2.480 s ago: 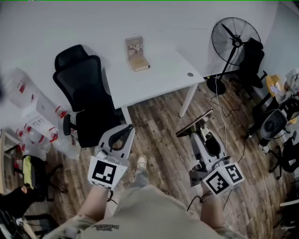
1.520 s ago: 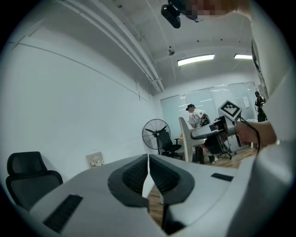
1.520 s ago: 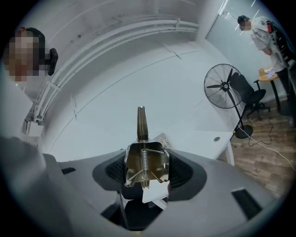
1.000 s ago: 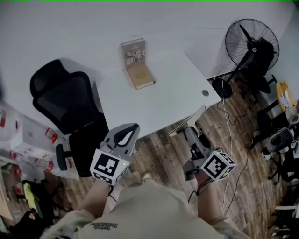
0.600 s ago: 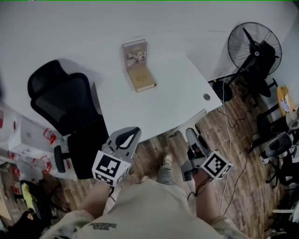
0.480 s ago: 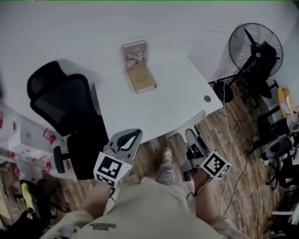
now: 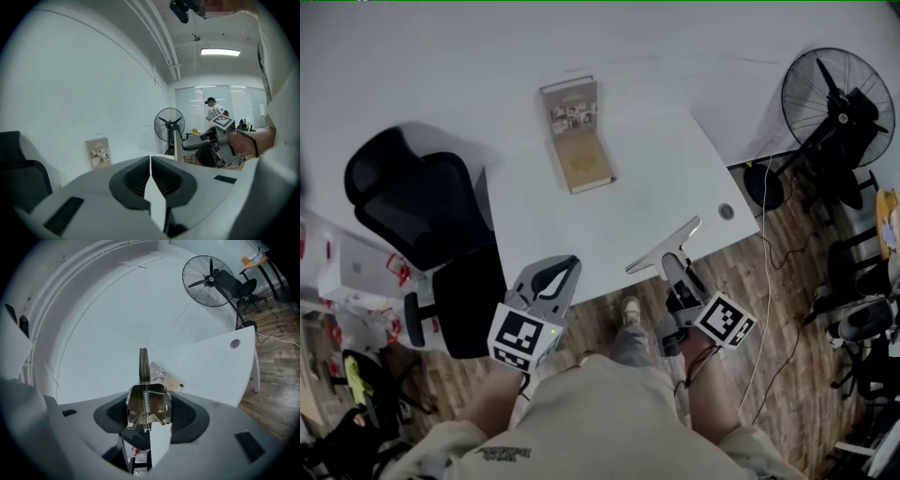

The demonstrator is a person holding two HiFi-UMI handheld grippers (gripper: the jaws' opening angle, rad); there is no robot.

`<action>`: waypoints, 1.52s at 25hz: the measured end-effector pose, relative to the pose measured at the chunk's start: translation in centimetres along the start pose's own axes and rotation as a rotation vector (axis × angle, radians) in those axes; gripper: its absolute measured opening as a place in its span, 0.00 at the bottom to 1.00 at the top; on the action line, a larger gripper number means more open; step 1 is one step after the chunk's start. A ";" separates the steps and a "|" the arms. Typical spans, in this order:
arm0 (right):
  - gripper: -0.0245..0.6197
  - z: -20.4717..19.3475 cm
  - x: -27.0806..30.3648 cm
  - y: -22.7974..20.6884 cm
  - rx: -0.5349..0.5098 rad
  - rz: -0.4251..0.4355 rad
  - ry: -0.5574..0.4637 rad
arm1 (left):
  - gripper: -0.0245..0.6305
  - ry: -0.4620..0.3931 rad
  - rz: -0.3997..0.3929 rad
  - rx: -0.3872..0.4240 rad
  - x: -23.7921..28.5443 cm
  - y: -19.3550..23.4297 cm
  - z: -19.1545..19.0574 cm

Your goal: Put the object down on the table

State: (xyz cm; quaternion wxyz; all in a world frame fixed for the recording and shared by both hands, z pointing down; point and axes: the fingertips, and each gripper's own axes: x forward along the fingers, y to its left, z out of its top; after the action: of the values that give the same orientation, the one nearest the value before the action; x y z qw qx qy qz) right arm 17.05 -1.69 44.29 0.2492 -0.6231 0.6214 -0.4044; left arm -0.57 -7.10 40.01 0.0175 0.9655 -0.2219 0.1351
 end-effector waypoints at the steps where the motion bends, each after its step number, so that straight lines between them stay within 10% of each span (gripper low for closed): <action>1: 0.41 0.4 0.9 -0.8 0.013 -0.006 0.015 | 0.08 0.011 0.007 -0.014 0.9 0.3 -0.2; 16: 0.41 3.7 15.2 -9.1 0.057 0.012 0.316 | 0.08 0.137 0.184 -0.125 13.5 6.9 -1.8; 24: 0.41 2.2 21.4 -14.7 0.402 -0.101 0.426 | 0.08 0.161 0.290 -0.172 18.0 10.2 -1.0; 38: 0.41 0.1 26.1 -19.8 0.525 -0.230 0.503 | 0.08 0.184 0.392 -0.181 21.1 12.9 -1.4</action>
State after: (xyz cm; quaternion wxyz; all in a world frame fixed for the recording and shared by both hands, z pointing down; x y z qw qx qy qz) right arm 25.84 -25.15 65.38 0.1929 -0.4849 0.4646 -0.7154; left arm 11.73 -27.54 46.73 0.0975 0.8820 -0.4140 0.2028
